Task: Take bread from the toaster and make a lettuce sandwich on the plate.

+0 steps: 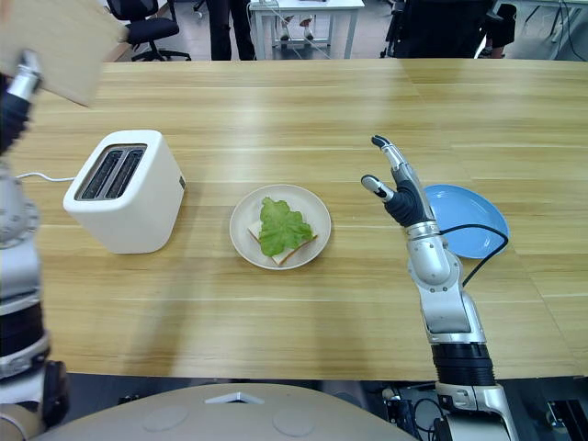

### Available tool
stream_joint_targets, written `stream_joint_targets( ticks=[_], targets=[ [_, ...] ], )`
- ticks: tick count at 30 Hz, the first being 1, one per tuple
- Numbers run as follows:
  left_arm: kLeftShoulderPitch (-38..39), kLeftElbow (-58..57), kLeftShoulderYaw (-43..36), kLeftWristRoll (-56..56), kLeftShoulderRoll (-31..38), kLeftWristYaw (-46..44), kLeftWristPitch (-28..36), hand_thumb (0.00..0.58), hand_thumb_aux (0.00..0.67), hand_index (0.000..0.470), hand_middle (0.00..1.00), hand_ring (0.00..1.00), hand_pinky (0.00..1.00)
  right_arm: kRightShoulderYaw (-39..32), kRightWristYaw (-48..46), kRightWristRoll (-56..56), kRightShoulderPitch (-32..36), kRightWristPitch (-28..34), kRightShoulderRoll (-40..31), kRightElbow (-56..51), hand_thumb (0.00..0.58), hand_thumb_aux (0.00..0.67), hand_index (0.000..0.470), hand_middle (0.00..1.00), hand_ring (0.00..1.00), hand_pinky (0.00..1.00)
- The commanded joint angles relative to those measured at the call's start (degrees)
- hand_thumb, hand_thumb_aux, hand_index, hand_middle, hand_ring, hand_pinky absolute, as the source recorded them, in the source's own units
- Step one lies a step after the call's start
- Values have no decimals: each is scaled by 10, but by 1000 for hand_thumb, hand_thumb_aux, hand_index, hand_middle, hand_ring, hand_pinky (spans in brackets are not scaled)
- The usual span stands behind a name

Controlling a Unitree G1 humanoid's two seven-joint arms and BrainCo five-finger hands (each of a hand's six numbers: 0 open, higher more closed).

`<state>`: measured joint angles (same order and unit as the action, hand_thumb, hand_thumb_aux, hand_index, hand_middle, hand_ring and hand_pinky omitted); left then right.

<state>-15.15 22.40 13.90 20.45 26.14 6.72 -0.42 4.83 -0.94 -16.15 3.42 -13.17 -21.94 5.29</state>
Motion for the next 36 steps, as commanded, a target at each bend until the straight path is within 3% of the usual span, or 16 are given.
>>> stream_joint_targets(
  ticks=[1, 6, 18, 36],
  targets=[
    [-6, -71, -79, -61, -71, -48, 11, 580, 670, 460, 1000, 1000, 1000, 7, 0, 6, 1, -1, -1, -14, 0, 0, 0, 0, 0, 0],
    [-12, -190, -151, -108, -145, -108, 15, 580, 670, 460, 1000, 1000, 1000, 12, 0, 10, 6, 0, -3, -19, 0, 0, 0, 0, 0, 0],
    [-34, -419, -233, -131, -188, -214, 34, 580, 670, 460, 1000, 1000, 1000, 6, 6, 9, 5, -4, 3, -30, 0, 0, 0, 0, 0, 0],
    [-1, -371, -220, -187, -173, -287, 91, 580, 670, 460, 1000, 1000, 1000, -4, 11, -4, 4, -6, 1, -31, 0, 0, 0, 0, 0, 0]
  ],
)
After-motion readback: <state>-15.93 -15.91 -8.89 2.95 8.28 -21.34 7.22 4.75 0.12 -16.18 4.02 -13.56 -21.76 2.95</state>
